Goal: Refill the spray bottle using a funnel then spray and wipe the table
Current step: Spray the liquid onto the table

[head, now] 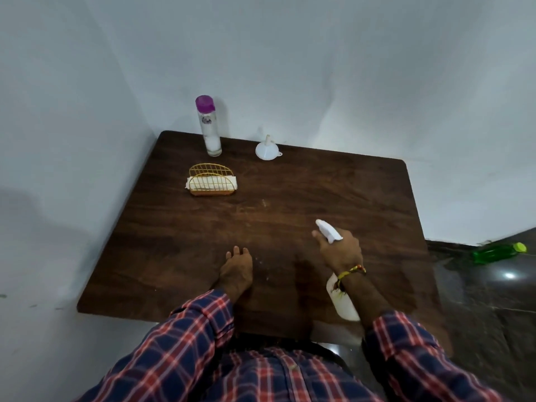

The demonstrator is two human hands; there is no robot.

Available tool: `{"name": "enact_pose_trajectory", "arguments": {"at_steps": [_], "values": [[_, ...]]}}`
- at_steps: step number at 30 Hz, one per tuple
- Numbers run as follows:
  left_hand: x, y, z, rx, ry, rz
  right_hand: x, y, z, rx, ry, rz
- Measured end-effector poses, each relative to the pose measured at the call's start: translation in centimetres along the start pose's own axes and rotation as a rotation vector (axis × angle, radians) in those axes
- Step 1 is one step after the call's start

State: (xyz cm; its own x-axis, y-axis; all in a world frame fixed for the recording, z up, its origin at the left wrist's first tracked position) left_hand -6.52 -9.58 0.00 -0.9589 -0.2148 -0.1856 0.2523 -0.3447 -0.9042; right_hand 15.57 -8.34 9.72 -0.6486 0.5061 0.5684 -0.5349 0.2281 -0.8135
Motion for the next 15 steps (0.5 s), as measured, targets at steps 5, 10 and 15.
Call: {"name": "enact_pose_trajectory", "arguments": {"at_steps": [5, 10, 15], "values": [[-1.6, -1.0, -0.1, -0.040, 0.052, 0.035, -0.1, -1.1, -0.8, 0.063, 0.005, 0.049], [-2.7, -0.8, 0.1, -0.008, 0.068, 0.039, -3.2, -0.6, 0.4, 0.270, -0.232, 0.250], [-3.8, -0.1, 0.3, 0.025, 0.083, 0.022, -4.8, -1.5, 2.3, 0.320, -0.329, 0.315]]}}
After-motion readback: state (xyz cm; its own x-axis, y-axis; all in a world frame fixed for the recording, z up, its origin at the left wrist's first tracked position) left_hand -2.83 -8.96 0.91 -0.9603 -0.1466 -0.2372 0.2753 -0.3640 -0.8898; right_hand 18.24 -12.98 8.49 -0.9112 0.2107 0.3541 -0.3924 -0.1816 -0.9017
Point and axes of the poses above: each hand's wrist, its own z-axis away from the middle knuckle, its own y-axis out of the palm, x = y × z, the point moved 1 cm from there along -z, towards the middle knuckle, and after that the axes turned 15 degrees about -x, right-handed, at the moved point
